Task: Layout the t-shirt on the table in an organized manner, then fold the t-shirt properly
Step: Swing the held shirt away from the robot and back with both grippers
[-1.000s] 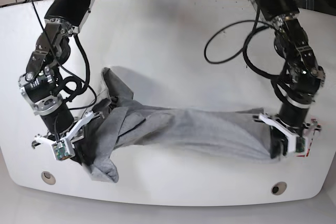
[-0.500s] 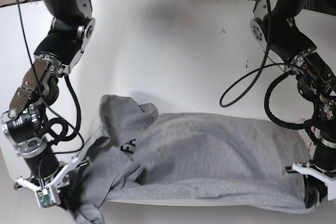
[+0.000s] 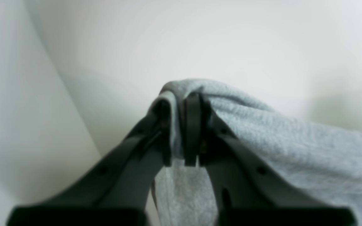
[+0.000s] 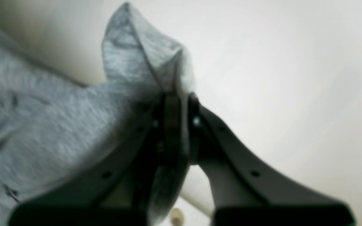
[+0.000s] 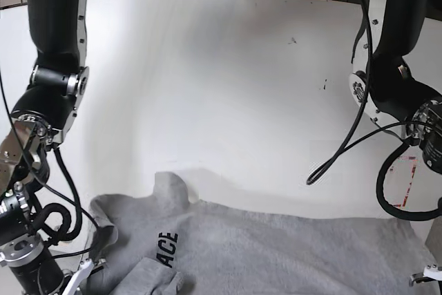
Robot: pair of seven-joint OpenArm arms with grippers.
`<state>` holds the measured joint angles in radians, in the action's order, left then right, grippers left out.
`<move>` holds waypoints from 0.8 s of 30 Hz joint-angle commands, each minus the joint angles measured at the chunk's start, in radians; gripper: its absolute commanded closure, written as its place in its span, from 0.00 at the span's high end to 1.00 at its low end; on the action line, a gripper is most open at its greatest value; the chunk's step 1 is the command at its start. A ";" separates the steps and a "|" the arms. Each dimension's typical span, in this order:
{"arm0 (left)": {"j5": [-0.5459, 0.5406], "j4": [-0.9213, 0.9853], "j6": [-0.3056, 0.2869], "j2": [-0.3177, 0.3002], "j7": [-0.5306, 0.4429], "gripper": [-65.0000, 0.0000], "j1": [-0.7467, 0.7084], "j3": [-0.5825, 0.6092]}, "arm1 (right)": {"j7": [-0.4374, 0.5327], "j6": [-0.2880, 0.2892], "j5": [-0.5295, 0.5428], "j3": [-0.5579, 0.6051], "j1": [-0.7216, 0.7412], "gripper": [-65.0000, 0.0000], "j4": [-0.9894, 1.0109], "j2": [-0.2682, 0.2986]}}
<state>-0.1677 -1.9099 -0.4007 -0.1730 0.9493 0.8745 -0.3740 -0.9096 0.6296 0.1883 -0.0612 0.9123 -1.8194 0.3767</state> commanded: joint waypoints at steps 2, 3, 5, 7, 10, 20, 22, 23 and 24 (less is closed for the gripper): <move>-0.011 -0.012 0.000 -0.007 -0.023 0.00 0.028 0.019 | 0.025 -0.011 0.010 0.025 0.064 0.01 -0.016 0.054; -0.011 -0.012 0.000 -0.007 -0.023 0.00 0.027 0.019 | 0.025 -0.011 0.010 0.027 0.064 0.01 -0.016 0.058; -0.011 -0.012 -0.011 -0.007 -0.023 0.00 -0.010 0.019 | 0.025 -0.003 0.012 0.027 0.058 0.01 -0.018 0.071; -0.011 -0.012 -0.030 -0.006 -0.023 0.00 -0.047 0.019 | 0.025 0.020 0.012 0.021 0.034 0.01 -0.021 0.074; -0.013 -0.013 -0.043 -0.004 -0.023 0.00 -0.099 0.017 | 0.025 0.052 0.003 -0.004 -0.032 0.01 -0.035 0.075; -0.013 -0.017 -0.114 0.000 -0.025 0.00 -0.360 0.013 | 0.033 0.060 0.012 -0.145 -0.384 0.01 -0.139 0.041; -0.013 -0.017 -0.126 0.002 -0.025 0.00 -0.407 0.011 | 0.033 0.060 0.012 -0.177 -0.448 0.01 -0.150 0.017; -0.013 -0.017 -0.134 0.002 -0.026 0.00 -0.440 0.011 | 0.033 0.062 0.012 -0.197 -0.490 0.01 -0.156 0.002; -0.013 -0.017 -0.142 0.002 -0.026 0.00 -0.470 0.011 | 0.034 0.062 0.012 -0.217 -0.526 0.01 -0.162 -0.017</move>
<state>-0.1764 -1.9114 -0.5388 -0.1596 0.9501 0.4110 -0.3599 -0.9001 0.6971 0.1921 -0.2535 0.4164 -1.9556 0.3756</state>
